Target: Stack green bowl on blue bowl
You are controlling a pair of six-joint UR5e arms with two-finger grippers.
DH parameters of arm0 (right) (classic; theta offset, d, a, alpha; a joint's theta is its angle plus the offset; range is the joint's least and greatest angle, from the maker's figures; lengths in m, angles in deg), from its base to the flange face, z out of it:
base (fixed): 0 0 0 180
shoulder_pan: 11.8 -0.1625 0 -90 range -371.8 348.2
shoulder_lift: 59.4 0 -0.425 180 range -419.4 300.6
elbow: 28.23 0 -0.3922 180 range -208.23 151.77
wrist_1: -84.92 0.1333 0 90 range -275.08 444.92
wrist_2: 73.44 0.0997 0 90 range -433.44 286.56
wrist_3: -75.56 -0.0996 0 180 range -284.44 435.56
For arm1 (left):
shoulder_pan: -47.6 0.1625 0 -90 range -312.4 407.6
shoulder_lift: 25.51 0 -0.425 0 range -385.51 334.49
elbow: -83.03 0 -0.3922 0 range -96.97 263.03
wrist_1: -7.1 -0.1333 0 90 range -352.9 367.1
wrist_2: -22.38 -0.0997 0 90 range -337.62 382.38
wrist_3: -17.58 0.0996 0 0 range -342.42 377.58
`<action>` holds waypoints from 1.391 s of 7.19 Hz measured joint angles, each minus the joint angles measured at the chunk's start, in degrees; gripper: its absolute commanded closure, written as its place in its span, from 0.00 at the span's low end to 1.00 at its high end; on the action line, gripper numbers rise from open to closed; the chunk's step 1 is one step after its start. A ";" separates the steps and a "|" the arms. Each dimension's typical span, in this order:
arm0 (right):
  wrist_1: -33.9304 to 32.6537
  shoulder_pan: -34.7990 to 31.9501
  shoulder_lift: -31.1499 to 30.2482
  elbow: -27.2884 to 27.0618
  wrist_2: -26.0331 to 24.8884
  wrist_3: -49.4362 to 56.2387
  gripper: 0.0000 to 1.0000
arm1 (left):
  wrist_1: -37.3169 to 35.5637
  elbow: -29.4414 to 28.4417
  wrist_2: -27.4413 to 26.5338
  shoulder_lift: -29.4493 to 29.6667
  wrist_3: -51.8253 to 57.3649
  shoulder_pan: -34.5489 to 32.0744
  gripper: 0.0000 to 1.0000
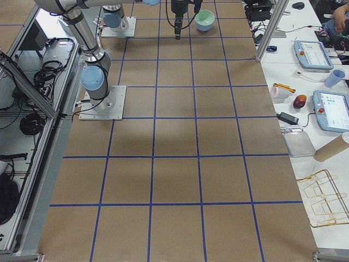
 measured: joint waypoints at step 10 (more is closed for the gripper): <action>-0.01 0.00 0.00 0.01 0.00 0.00 0.00 | 5.08 0.35 -2.13 -5.76 0.08 -0.46 0.00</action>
